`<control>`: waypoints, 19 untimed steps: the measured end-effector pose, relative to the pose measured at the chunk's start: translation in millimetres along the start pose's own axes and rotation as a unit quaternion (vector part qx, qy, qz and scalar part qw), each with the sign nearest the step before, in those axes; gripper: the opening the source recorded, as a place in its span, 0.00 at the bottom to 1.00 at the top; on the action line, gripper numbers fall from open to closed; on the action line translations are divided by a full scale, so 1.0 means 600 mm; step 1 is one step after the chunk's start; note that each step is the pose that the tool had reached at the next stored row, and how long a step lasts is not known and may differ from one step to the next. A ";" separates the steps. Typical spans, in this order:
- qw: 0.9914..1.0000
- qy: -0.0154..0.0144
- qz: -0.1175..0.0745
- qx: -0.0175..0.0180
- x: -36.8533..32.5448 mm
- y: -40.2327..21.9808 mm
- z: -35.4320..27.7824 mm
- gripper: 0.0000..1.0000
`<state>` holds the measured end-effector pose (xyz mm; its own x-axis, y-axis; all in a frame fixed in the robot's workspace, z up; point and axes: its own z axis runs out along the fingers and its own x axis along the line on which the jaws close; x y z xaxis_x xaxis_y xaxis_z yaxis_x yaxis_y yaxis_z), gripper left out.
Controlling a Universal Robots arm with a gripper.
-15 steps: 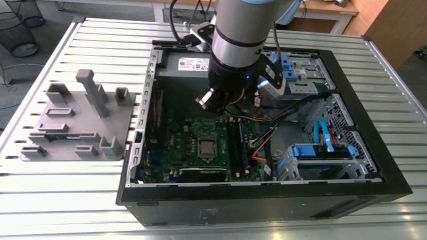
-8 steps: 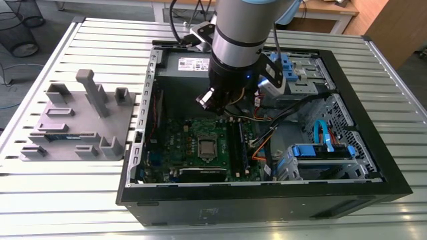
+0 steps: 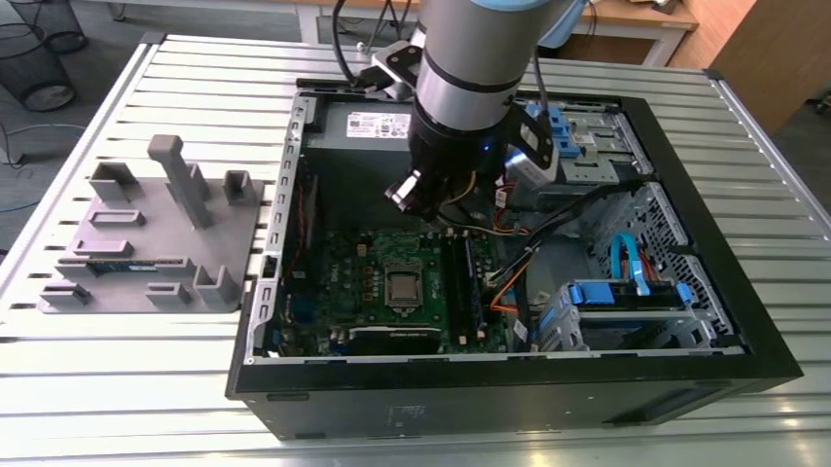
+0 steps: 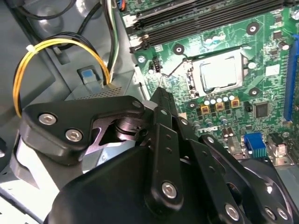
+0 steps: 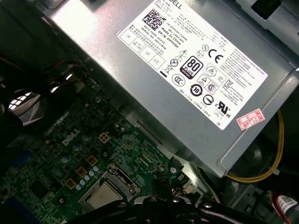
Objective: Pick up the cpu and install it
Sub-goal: 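Install the first cpu locking lever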
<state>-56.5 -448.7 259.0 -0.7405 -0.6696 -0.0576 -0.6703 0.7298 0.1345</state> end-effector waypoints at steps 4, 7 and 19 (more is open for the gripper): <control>1.000 -0.005 -0.005 -0.007 -0.002 -0.001 0.000 0.11; 1.000 -0.006 -0.008 -0.008 -0.002 -0.003 0.004 0.11; 1.000 -0.004 -0.020 -0.009 -0.013 -0.011 0.015 0.11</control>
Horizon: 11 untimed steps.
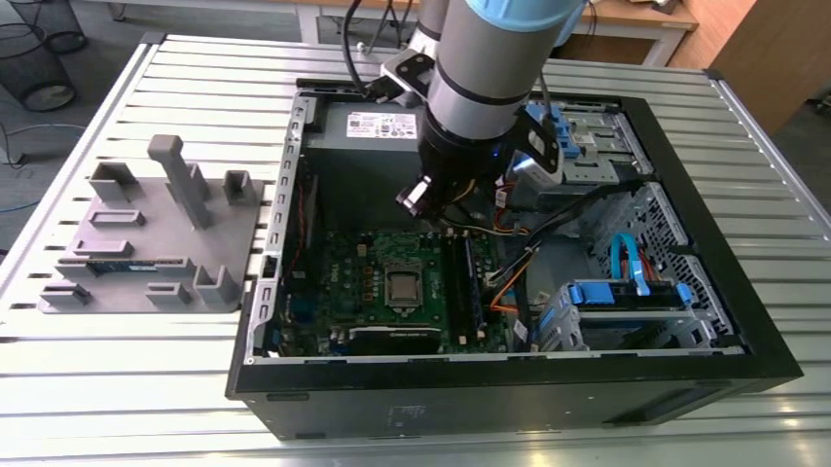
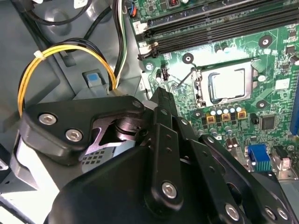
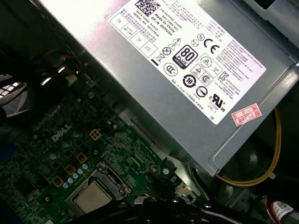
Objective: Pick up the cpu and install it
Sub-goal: 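Install the first cpu locking lever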
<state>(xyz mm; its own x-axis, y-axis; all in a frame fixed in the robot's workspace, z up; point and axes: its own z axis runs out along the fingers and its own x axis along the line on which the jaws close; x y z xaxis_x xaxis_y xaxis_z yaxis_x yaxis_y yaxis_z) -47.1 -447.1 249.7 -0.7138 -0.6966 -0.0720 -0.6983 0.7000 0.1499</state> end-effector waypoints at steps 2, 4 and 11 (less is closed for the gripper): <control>1.000 0.000 -0.002 0.000 -0.001 0.000 0.002 0.11; 1.000 0.001 -0.005 0.000 -0.001 0.000 0.005 0.11; 1.000 0.002 -0.012 -0.001 -0.001 -0.001 0.018 0.11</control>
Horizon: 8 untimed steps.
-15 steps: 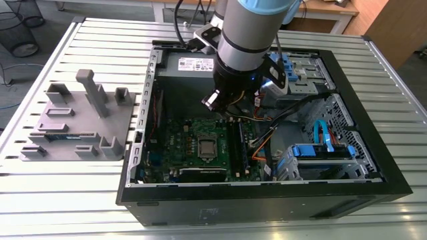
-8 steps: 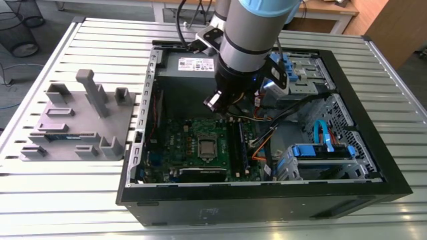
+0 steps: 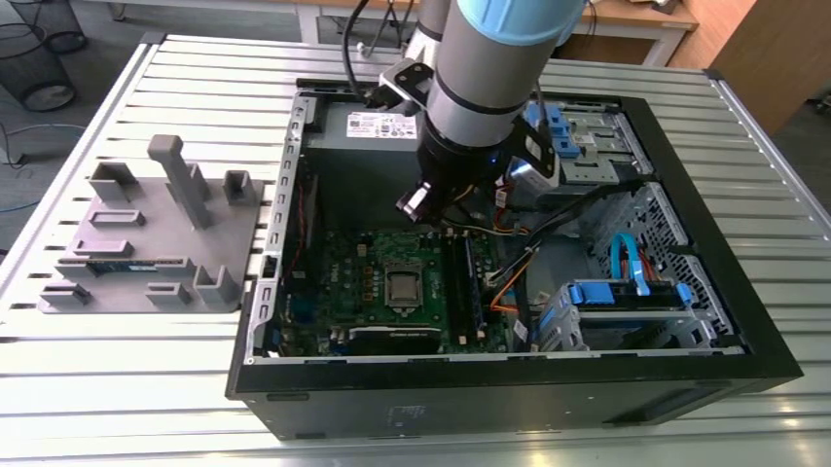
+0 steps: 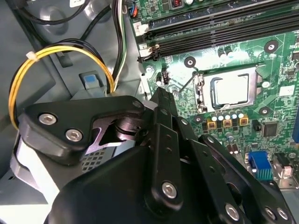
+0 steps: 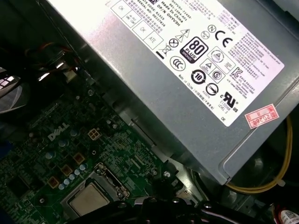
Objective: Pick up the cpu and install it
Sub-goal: 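Install the first cpu locking lever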
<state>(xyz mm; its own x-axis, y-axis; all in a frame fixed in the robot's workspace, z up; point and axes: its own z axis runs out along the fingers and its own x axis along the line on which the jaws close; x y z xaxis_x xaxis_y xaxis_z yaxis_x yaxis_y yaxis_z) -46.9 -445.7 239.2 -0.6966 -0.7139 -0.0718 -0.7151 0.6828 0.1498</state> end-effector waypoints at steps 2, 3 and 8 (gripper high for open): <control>1.000 0.002 -0.002 0.001 0.000 0.000 0.002 0.11; 1.000 0.004 -0.003 0.003 0.000 -0.001 0.002 0.11; 1.000 0.015 -0.007 0.013 0.001 -0.001 0.003 0.11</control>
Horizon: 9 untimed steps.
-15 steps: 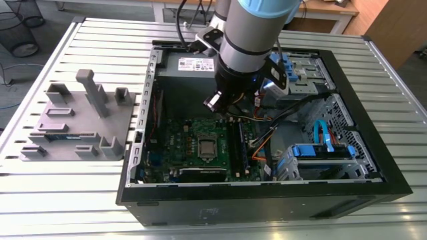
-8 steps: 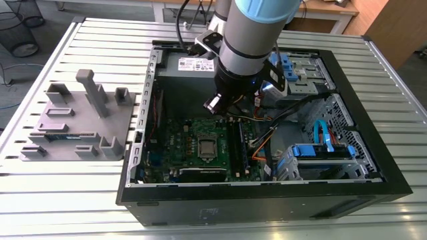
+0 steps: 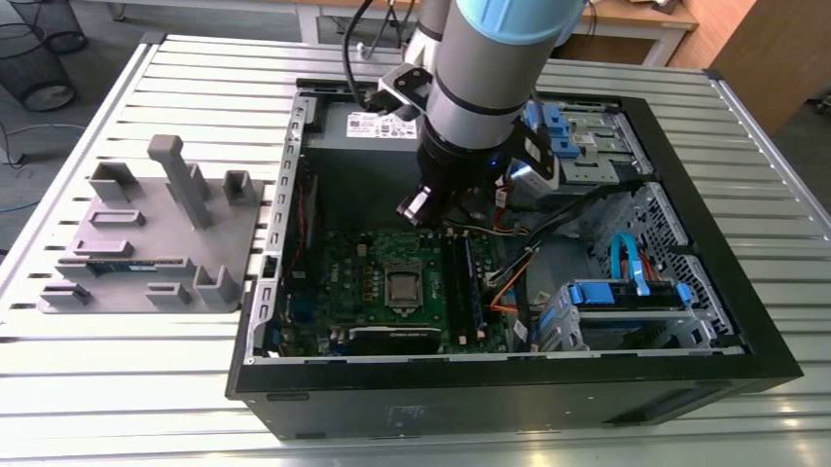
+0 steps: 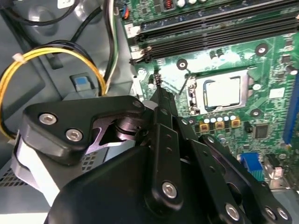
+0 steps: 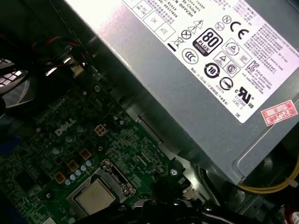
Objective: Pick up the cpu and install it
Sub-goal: 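Install the first cpu locking lever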
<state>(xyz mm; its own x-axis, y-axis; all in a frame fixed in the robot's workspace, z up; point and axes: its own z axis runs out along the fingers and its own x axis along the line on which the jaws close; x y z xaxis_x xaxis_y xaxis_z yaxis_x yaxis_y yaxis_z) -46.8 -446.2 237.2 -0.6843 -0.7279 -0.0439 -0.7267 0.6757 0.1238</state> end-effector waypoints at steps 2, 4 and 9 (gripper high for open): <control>1.000 0.005 -0.001 0.004 0.001 -0.001 0.000 0.11; 1.000 0.014 -0.002 0.013 0.006 -0.005 0.000 0.11; 1.000 0.016 -0.003 0.014 0.013 -0.013 0.001 0.11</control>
<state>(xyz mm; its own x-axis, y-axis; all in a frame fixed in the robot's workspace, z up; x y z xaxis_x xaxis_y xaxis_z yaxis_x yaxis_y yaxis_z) -46.9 -457.1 235.5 -0.6783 -0.7347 -0.0128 -0.7322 0.6744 0.0952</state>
